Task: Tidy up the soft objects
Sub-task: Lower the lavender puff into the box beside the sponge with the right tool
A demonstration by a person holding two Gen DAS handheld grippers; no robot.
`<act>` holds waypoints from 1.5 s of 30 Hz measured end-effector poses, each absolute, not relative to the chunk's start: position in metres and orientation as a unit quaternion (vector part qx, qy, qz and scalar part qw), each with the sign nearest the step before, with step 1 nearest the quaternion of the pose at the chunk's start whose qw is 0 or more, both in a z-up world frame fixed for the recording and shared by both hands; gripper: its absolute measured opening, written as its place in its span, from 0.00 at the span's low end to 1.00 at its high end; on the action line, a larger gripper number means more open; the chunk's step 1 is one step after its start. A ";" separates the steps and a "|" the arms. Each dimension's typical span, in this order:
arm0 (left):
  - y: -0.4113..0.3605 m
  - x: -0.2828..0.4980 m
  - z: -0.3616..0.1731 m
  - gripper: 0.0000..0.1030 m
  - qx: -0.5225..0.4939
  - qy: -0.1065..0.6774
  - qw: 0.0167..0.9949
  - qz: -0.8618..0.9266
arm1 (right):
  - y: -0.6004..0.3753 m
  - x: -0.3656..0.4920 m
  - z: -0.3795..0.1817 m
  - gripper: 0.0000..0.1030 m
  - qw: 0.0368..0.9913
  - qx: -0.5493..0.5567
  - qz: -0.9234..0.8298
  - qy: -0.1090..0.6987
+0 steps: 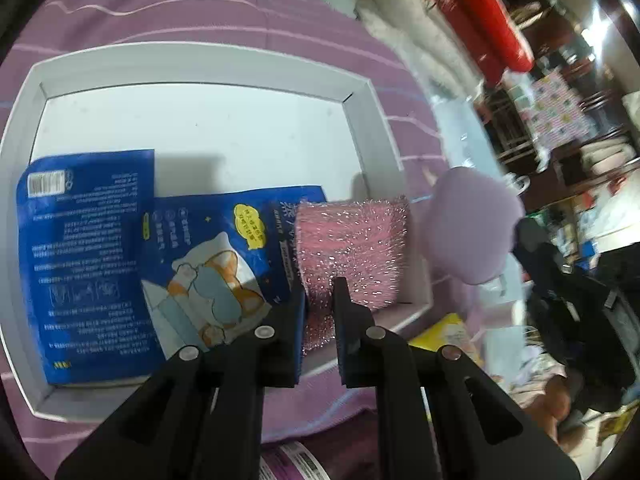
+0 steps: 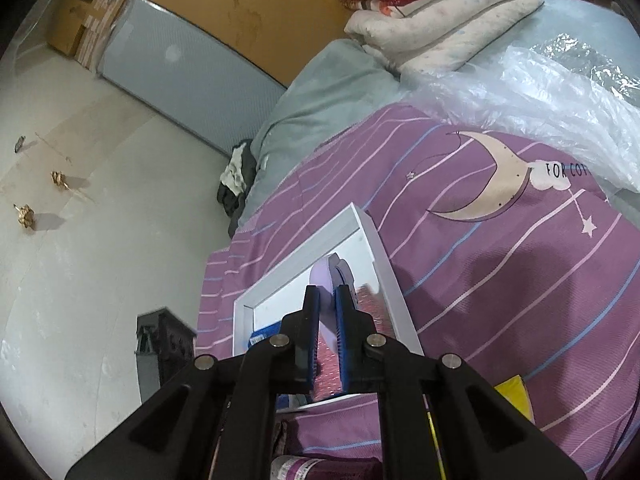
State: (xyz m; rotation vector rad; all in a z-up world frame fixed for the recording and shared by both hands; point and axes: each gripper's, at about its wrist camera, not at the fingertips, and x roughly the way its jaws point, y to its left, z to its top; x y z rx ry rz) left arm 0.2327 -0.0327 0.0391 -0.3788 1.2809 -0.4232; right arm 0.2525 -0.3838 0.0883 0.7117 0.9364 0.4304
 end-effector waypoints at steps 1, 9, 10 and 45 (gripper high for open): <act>-0.035 0.235 0.037 0.14 -0.166 0.594 0.765 -0.186 | -0.383 0.253 0.087 0.07 0.810 0.332 0.200 0.441; -0.028 0.223 0.039 0.29 -0.192 0.558 0.792 -0.159 | -0.375 0.258 0.075 0.07 0.790 0.337 0.216 0.465; -0.023 0.218 0.042 0.36 -0.200 0.549 0.797 -0.155 | -0.374 0.259 0.073 0.07 0.784 0.343 0.224 0.467; 0.012 0.209 0.037 0.09 -0.205 0.548 0.808 -0.068 | -0.341 0.261 0.069 0.06 0.786 0.260 0.188 0.529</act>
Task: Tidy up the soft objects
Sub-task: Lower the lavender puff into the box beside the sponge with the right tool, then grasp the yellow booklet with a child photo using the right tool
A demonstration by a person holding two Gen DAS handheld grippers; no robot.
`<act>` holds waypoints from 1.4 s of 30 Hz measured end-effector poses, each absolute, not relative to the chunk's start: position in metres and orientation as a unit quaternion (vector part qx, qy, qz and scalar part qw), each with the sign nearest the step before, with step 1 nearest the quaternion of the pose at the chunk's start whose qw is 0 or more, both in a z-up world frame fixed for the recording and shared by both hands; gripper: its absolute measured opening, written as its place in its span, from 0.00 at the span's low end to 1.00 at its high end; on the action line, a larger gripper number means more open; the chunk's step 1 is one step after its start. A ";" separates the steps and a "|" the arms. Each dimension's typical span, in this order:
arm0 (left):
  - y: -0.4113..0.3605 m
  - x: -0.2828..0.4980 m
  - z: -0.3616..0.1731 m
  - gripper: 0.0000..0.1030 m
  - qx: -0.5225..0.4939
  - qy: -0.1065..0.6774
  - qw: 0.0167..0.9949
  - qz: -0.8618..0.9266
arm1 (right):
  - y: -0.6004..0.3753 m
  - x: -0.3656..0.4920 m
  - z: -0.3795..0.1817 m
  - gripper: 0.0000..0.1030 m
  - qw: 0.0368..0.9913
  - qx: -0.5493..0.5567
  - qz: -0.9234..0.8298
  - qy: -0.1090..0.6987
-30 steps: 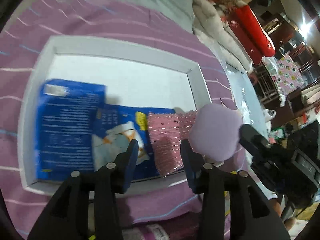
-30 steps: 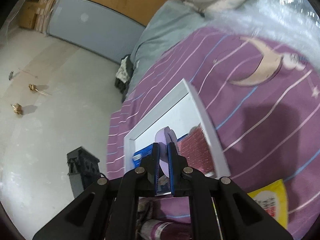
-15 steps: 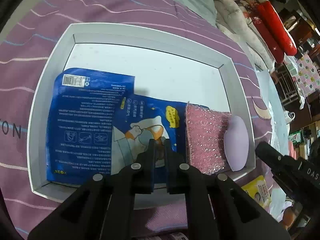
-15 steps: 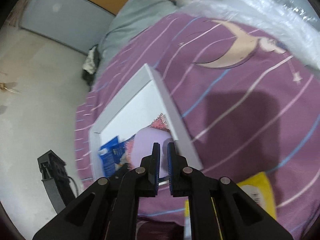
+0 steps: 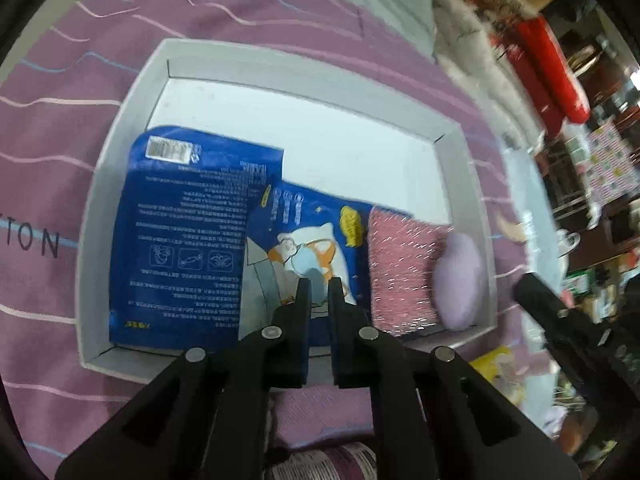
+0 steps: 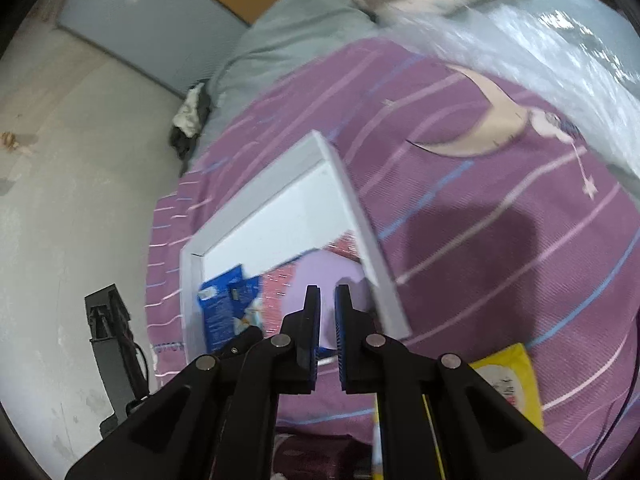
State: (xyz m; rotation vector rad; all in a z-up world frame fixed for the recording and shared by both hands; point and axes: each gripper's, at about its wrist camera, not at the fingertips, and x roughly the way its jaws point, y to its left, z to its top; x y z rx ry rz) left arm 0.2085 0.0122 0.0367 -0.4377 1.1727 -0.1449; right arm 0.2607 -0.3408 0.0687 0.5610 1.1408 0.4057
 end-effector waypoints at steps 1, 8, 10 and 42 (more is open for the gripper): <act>0.016 0.207 0.041 0.09 -0.212 0.540 0.812 -0.071 | -0.337 0.260 0.071 0.06 0.786 0.258 0.195 0.527; -0.002 0.214 0.037 0.09 -0.171 0.546 0.817 -0.070 | -0.329 0.260 0.071 0.06 0.792 0.236 0.171 0.537; -0.013 0.217 0.035 0.09 -0.151 0.549 0.818 -0.074 | -0.339 0.260 0.070 0.06 0.793 0.245 0.161 0.534; -0.036 0.175 0.079 0.34 -0.129 0.530 0.824 -0.155 | -0.355 0.245 0.085 0.67 0.788 0.182 0.175 0.561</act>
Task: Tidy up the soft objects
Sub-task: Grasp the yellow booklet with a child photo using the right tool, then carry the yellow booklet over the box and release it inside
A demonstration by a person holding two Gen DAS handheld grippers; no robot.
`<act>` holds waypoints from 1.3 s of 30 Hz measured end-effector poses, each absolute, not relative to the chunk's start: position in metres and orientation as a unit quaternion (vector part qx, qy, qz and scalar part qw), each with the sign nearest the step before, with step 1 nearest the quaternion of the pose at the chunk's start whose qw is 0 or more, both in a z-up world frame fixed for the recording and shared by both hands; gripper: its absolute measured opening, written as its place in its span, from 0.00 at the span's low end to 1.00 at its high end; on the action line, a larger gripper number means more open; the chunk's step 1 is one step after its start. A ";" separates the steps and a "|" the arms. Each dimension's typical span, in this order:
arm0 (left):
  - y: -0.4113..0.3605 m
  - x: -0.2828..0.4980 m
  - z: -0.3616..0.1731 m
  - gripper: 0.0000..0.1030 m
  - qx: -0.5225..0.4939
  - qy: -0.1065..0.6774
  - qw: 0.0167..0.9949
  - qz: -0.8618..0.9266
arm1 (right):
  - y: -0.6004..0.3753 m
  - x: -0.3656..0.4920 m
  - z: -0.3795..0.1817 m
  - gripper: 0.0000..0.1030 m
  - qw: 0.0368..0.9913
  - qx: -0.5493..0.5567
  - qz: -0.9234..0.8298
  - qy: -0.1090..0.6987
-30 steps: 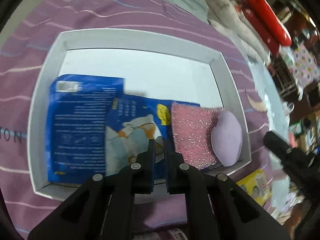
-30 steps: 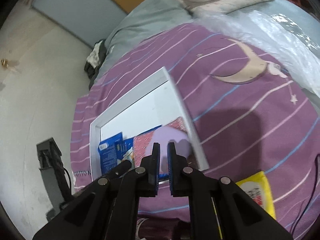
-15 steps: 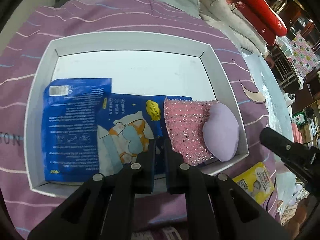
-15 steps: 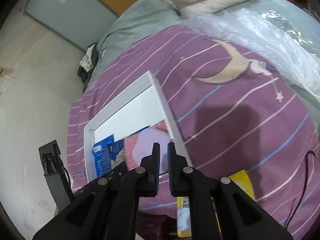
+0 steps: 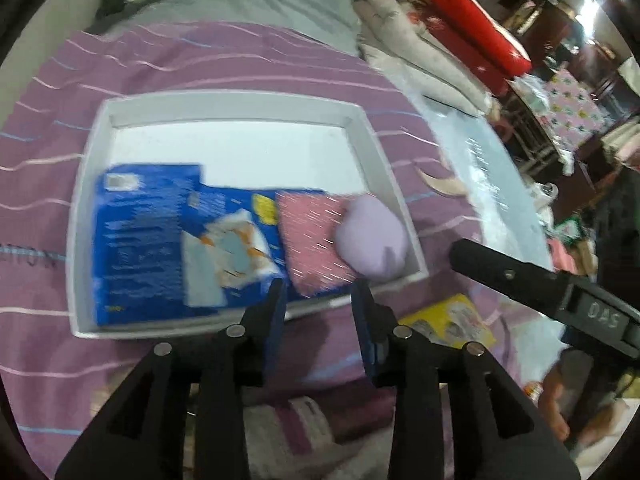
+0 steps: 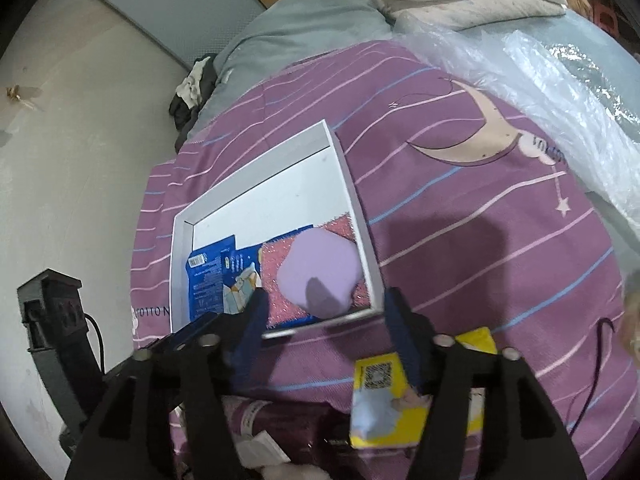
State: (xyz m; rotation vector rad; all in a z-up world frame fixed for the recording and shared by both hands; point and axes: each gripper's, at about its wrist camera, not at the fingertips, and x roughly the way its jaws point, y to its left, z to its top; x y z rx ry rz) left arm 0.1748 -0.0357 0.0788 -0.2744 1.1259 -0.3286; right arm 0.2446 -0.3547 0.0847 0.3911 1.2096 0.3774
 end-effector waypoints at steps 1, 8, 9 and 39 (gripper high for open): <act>-0.040 0.175 0.077 0.34 -0.134 0.538 0.815 -0.167 | -0.357 0.243 0.085 0.67 0.788 0.175 0.175 0.563; -0.072 0.175 0.068 0.34 -0.117 0.570 0.791 -0.188 | -0.390 0.238 0.080 0.68 0.785 0.167 0.146 0.578; -0.074 0.175 0.067 0.34 -0.116 0.573 0.789 -0.189 | -0.395 0.238 0.078 0.68 0.782 0.175 0.141 0.581; -0.109 0.173 0.033 0.38 -0.155 0.657 0.704 -0.221 | -0.406 0.230 0.048 0.68 0.737 0.147 0.148 0.643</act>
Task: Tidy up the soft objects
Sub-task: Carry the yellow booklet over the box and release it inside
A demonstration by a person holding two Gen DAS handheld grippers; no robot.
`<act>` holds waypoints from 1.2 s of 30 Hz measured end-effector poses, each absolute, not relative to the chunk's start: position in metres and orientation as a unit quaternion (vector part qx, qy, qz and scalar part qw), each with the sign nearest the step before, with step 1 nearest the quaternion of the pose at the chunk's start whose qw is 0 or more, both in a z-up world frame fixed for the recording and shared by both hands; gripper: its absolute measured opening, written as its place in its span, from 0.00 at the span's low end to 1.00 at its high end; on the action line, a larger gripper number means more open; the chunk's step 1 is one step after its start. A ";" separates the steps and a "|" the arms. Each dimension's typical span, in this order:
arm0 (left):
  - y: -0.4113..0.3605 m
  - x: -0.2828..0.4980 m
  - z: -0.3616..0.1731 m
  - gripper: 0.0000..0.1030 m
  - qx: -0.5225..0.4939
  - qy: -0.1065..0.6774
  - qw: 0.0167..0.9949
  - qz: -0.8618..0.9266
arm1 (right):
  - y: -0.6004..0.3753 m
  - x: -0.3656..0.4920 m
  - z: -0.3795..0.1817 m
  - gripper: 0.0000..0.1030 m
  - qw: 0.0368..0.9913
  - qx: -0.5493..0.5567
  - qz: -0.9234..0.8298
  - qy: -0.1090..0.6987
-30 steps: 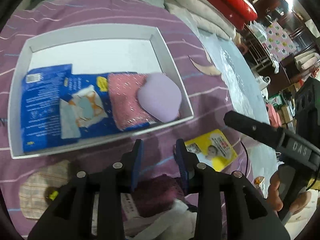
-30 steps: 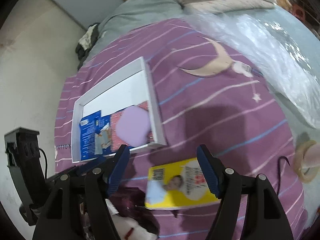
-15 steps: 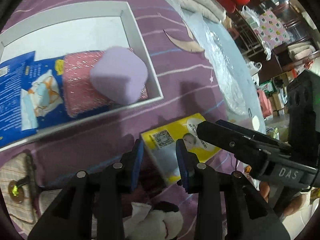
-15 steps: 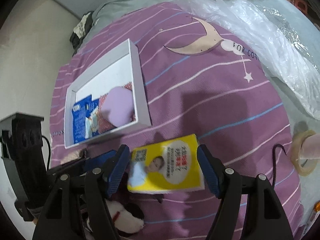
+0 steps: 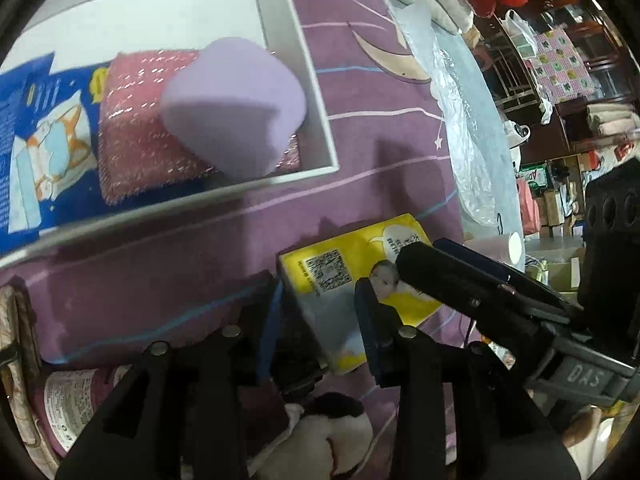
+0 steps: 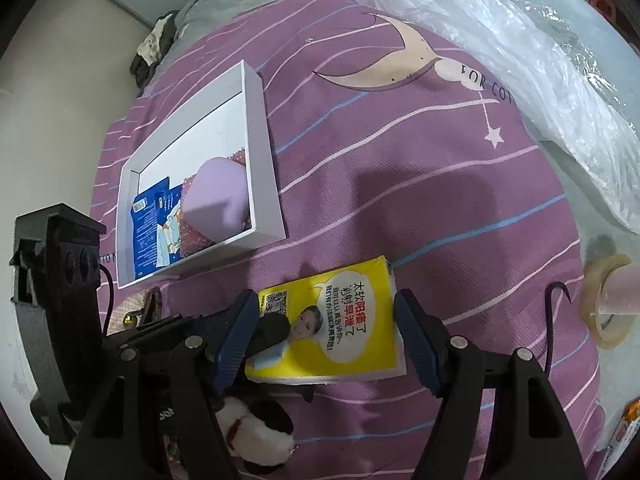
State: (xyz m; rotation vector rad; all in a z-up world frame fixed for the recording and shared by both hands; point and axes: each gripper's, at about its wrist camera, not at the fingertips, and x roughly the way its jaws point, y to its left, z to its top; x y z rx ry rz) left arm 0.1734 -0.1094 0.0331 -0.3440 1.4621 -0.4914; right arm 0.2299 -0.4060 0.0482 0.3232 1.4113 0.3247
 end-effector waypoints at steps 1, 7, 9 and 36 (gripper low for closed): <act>-0.107 0.173 0.034 0.38 -0.159 0.659 0.702 -0.221 | -0.406 0.230 0.048 0.68 0.737 0.148 0.147 0.643; -0.112 0.169 0.033 0.39 -0.168 0.661 0.690 -0.241 | -0.402 0.231 0.046 0.68 0.735 0.140 0.146 0.647; -0.113 0.166 0.037 0.39 -0.161 0.654 0.698 -0.241 | -0.400 0.231 0.047 0.70 0.736 0.139 0.149 0.646; -0.024 0.164 0.081 0.41 -0.170 0.535 0.816 -0.135 | -0.306 0.239 0.104 0.70 0.777 0.184 0.240 0.552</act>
